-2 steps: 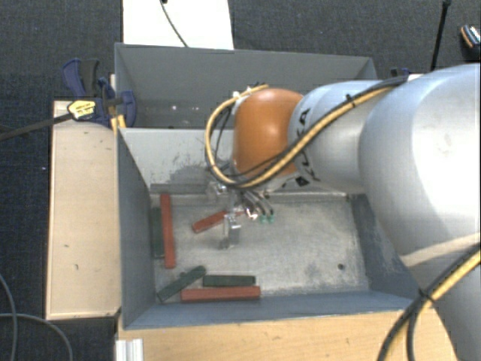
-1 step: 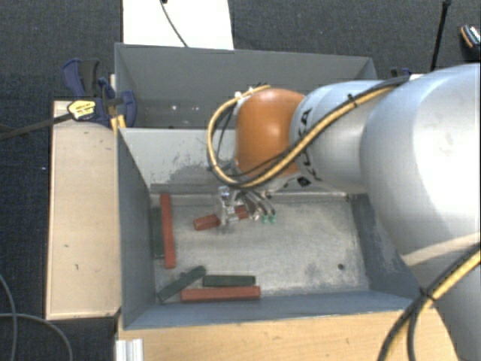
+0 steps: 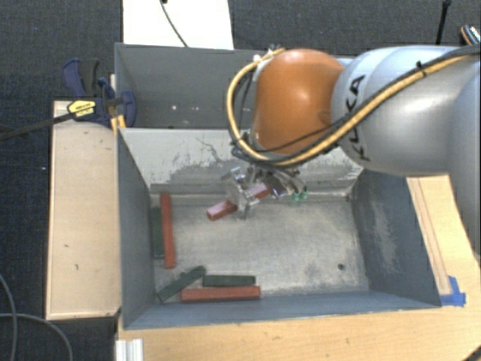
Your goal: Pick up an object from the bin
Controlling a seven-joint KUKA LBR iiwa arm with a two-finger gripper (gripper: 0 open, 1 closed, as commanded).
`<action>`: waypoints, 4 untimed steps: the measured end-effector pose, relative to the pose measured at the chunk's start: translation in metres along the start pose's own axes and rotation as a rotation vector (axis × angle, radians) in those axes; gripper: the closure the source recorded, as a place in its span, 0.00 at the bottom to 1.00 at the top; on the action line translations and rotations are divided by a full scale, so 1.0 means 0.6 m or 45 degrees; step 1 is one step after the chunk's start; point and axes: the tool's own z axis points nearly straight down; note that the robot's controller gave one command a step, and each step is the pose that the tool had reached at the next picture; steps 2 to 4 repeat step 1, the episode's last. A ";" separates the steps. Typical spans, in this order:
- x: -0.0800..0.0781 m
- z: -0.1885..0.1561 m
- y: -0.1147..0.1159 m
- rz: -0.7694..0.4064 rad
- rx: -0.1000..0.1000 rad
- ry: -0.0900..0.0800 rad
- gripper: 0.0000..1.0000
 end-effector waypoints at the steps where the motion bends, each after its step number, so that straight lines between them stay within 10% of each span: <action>1: -0.019 -0.108 0.003 -0.009 0.000 -0.002 1.00; 4: -0.019 -0.108 0.003 -0.009 0.000 -0.002 1.00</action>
Offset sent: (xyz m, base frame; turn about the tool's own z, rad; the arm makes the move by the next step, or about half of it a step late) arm 0.0066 0.0054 0.0594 -0.0103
